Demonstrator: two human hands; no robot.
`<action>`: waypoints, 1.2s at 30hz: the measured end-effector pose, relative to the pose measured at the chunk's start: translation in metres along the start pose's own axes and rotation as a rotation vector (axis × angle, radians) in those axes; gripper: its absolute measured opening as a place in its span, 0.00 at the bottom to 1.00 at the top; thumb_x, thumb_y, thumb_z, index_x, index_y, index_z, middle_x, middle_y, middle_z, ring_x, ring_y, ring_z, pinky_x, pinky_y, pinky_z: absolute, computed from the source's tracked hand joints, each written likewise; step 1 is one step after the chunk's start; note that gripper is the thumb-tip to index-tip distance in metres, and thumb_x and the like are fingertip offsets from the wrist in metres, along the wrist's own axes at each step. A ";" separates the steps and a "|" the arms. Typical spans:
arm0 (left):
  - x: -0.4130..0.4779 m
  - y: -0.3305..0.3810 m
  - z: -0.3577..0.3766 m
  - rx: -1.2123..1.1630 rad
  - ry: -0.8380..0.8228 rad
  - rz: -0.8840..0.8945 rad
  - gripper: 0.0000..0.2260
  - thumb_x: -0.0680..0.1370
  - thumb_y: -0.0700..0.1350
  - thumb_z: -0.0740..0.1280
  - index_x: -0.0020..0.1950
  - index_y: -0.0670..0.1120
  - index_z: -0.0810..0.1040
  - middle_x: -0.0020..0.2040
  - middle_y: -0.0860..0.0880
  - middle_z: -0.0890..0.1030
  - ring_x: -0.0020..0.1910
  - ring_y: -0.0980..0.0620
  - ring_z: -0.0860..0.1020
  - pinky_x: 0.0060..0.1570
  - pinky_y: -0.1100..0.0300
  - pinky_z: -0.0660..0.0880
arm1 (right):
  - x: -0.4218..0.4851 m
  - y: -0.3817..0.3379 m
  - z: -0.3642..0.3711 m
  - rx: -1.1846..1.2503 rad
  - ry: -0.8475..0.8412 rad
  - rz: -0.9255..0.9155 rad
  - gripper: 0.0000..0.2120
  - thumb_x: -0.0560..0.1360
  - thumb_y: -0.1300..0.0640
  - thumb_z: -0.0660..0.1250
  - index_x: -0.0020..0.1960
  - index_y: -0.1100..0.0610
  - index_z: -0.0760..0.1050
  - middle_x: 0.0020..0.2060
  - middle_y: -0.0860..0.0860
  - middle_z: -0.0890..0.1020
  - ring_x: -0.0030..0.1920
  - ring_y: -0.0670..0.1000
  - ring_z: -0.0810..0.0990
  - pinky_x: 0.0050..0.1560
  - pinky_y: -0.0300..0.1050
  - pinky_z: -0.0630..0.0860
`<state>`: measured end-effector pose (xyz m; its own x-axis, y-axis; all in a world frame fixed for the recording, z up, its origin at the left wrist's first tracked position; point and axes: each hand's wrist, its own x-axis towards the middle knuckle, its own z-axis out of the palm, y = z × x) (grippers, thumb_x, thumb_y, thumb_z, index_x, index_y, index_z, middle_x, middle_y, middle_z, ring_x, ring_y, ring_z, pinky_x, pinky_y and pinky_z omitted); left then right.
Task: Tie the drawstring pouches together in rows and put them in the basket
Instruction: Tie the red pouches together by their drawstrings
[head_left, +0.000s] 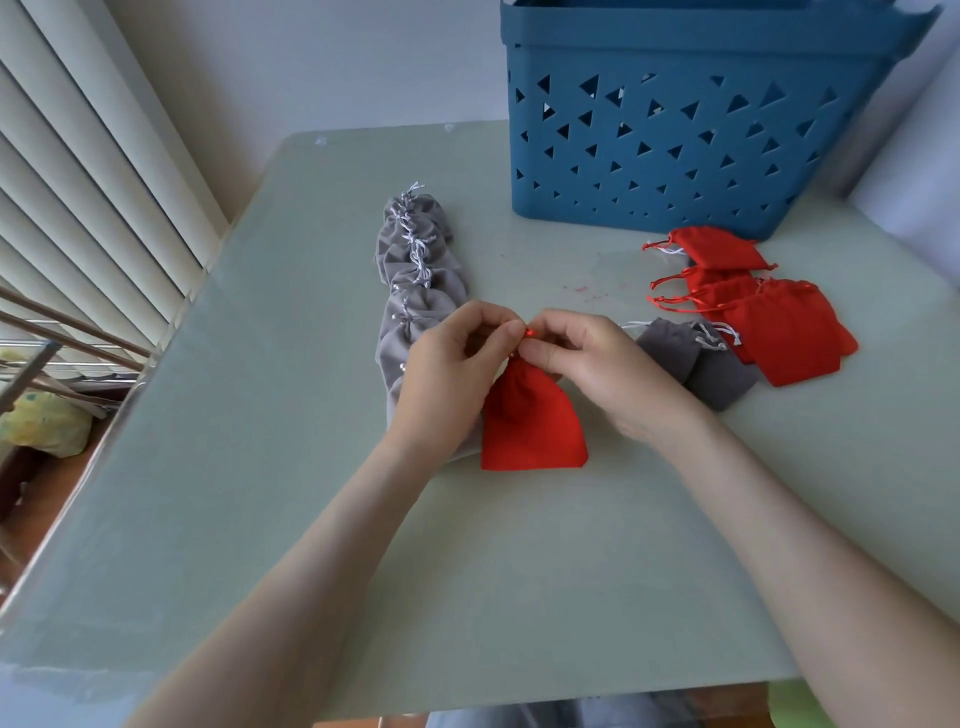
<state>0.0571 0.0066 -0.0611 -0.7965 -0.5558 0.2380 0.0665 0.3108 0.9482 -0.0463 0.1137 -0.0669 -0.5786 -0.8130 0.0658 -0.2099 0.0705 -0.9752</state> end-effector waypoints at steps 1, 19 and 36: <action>0.000 -0.001 -0.001 -0.007 0.003 0.004 0.07 0.78 0.43 0.67 0.41 0.52 0.79 0.33 0.59 0.79 0.35 0.60 0.75 0.41 0.60 0.72 | 0.000 -0.002 -0.001 0.024 -0.014 -0.002 0.07 0.76 0.59 0.66 0.39 0.55 0.75 0.32 0.48 0.75 0.36 0.45 0.71 0.39 0.38 0.67; 0.009 -0.006 -0.018 0.499 -0.063 0.520 0.09 0.74 0.46 0.66 0.42 0.42 0.82 0.37 0.55 0.77 0.39 0.58 0.74 0.42 0.73 0.68 | -0.003 -0.003 -0.012 0.133 -0.125 0.064 0.03 0.72 0.57 0.67 0.42 0.56 0.78 0.31 0.44 0.79 0.35 0.44 0.72 0.37 0.36 0.68; 0.007 -0.004 -0.013 0.303 -0.132 -0.038 0.03 0.75 0.42 0.71 0.44 0.43 0.81 0.33 0.55 0.81 0.29 0.64 0.76 0.34 0.75 0.68 | 0.000 0.004 -0.008 -0.337 0.056 -0.104 0.09 0.74 0.61 0.70 0.40 0.48 0.77 0.35 0.42 0.79 0.37 0.38 0.75 0.44 0.35 0.72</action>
<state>0.0593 -0.0088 -0.0608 -0.8672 -0.4729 0.1560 -0.1303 0.5179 0.8454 -0.0535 0.1191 -0.0686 -0.5808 -0.7935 0.1816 -0.5128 0.1834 -0.8387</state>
